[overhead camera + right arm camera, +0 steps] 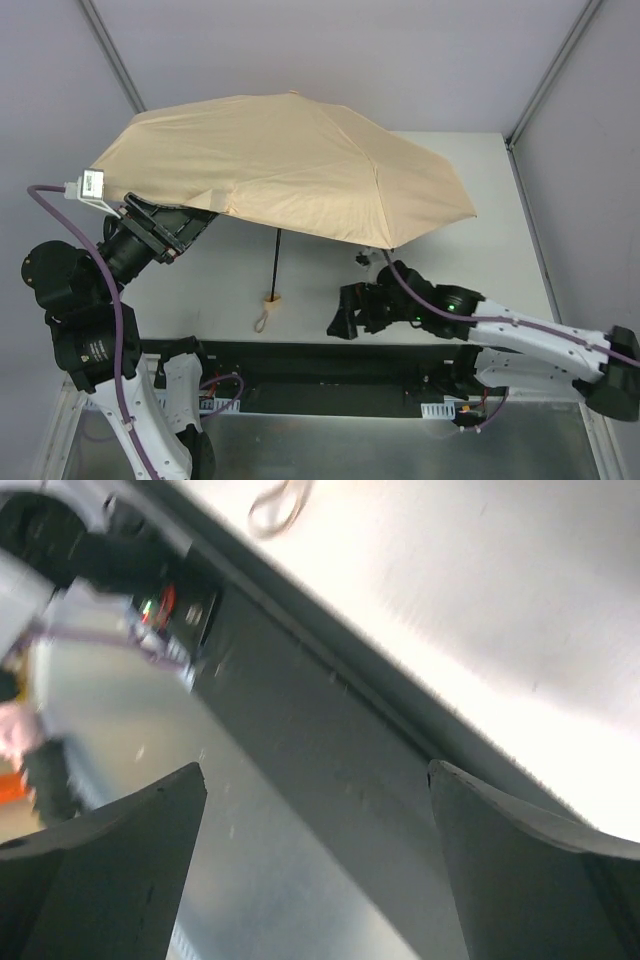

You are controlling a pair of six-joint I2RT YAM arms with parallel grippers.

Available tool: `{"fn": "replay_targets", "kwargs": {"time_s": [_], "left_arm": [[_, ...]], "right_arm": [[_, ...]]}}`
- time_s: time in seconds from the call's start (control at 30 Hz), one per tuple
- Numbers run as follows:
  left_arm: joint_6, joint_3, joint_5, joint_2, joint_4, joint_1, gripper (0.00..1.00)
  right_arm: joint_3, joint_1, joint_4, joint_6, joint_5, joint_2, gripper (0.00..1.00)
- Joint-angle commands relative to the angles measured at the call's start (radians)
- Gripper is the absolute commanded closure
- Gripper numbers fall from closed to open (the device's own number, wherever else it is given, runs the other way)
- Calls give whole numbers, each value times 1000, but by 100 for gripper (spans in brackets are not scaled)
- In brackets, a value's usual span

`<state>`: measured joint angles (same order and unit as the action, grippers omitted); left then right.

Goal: Put away the umbrella

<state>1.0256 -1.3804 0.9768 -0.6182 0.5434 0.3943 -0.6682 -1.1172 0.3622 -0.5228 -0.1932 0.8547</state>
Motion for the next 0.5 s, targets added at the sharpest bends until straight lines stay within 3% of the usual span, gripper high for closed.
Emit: {"fn": "replay_targets", "kwargs": {"time_s": [0.0,0.17,0.27,0.47], "left_arm": [[33,6,48,6,-30,6,43],[50,40,54,44,-30,6,42],[54,55,57,66,-28,6,41],[45,81,68,101,-22,6,41]], "right_arm": [[-166,-27,-325,-17,328,252,4],[-397,-30,-482,-3,504,582,2],[-565,-20,-471,49,552,769,2],[-809,28,-209,9,707,941,5]]}}
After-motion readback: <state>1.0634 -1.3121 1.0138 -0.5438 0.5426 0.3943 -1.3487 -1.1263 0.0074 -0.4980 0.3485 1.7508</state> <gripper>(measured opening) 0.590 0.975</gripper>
